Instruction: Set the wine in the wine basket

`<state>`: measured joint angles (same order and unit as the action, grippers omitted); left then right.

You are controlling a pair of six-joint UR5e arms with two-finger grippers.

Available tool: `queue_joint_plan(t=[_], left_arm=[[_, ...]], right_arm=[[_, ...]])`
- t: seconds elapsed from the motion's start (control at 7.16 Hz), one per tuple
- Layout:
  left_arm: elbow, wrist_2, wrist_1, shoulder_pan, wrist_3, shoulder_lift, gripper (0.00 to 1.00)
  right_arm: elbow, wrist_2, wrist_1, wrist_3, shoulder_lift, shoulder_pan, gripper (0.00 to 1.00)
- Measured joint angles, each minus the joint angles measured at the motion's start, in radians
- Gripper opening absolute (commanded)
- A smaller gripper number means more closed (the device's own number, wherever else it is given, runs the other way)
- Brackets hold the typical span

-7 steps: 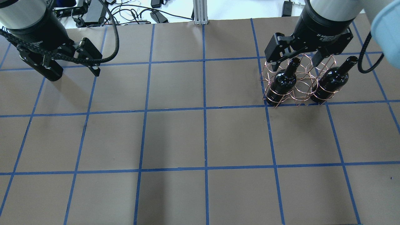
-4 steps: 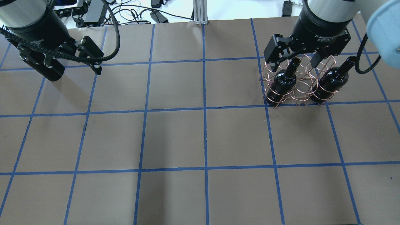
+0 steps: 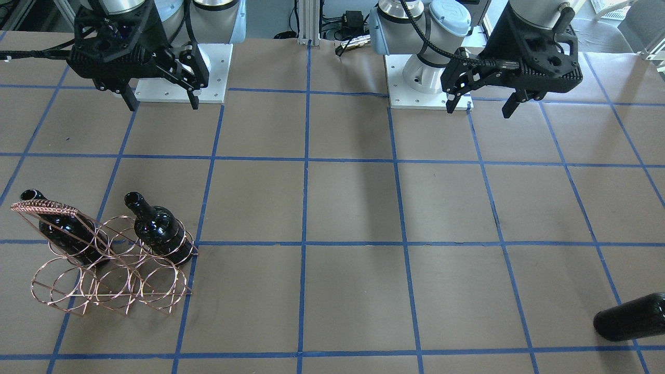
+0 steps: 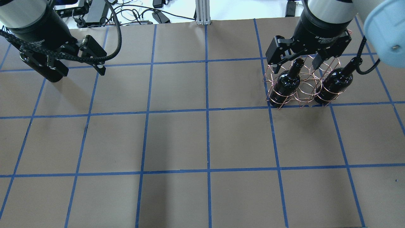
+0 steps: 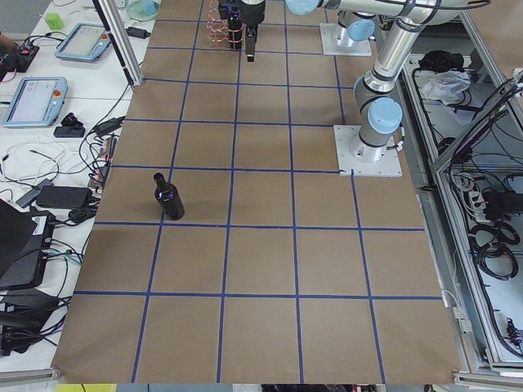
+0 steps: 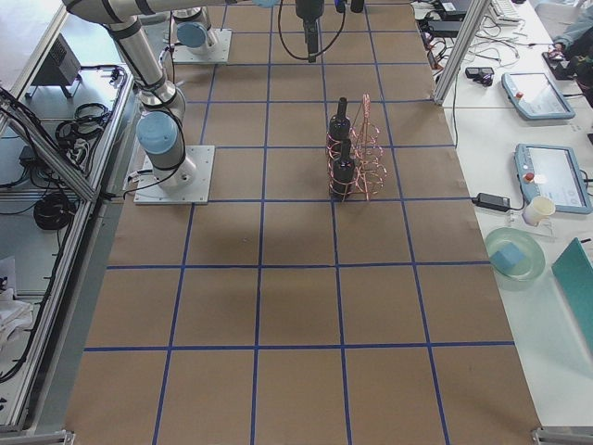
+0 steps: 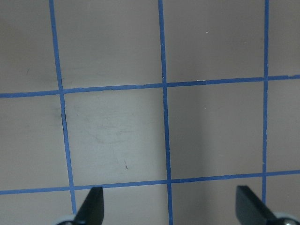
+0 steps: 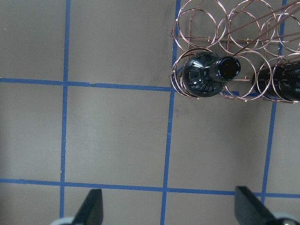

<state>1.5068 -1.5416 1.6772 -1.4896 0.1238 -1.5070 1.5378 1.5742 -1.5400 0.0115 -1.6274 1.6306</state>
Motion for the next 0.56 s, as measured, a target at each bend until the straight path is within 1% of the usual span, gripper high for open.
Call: queue_joint_plan(t=[0.56], left_arm=[[0.002,-0.007,-0.003,0.003,0.009,0.000,1.00]], right_arm=[[-0.001,0.000,-0.002,0.001,0.001,0.000,1.00]])
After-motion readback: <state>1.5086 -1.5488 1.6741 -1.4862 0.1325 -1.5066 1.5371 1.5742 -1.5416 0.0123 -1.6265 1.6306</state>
